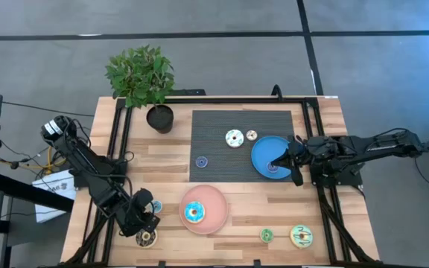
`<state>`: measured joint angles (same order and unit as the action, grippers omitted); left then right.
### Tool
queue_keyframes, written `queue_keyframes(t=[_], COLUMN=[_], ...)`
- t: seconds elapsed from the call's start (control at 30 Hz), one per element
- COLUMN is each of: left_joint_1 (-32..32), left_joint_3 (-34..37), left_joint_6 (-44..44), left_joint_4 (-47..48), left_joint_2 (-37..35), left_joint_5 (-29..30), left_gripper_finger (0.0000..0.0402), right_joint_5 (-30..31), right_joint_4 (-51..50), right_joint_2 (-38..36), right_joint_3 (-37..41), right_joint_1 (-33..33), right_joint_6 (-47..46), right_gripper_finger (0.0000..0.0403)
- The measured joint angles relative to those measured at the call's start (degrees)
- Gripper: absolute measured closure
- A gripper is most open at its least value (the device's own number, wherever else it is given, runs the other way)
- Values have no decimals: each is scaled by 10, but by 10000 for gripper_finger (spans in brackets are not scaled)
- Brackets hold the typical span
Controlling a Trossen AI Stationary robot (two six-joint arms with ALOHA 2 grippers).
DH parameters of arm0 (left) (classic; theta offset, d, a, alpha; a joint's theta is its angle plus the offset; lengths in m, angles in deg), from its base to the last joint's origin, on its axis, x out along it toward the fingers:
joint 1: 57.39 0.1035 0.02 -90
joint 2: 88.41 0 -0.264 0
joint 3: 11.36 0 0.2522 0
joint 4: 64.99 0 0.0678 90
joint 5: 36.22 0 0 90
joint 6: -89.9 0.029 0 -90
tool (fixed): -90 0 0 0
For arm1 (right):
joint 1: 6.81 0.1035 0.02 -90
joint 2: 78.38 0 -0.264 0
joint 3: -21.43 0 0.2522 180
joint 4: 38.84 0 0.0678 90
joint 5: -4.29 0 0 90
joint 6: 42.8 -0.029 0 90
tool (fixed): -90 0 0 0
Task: Pick & Place donuts
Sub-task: Put the large black donut onto the light orange plate
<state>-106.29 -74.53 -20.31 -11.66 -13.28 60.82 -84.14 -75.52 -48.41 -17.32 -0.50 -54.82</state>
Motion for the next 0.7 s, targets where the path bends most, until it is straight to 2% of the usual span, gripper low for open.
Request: queue_keyframes(t=[0.13, 0.27, 0.5, 0.7], left_joint_1=[-18, -30, -37, -37], left_joint_3=[-12, -58, -131, -131], left_joint_6=[-44, -52, -48, -44], left_joint_4=[-19, -5, 91, 123], left_joint_2=[12, 65, 155, 169], left_joint_5=[28, 12, 8, -24], left_gripper_finger=[250, 260, 269, 269], right_joint_5=[0, 0, 1, 1], right_joint_4=[0, 0, 0, 0], right_joint_2=[0, 0, 0, 0], right_joint_3=[0, 0, 0, 0], right_joint_1=[0, 0, -1, -1], right_joint_6=[-1, -1, 1, 4], right_gripper_finger=[403, 403, 403, 403])
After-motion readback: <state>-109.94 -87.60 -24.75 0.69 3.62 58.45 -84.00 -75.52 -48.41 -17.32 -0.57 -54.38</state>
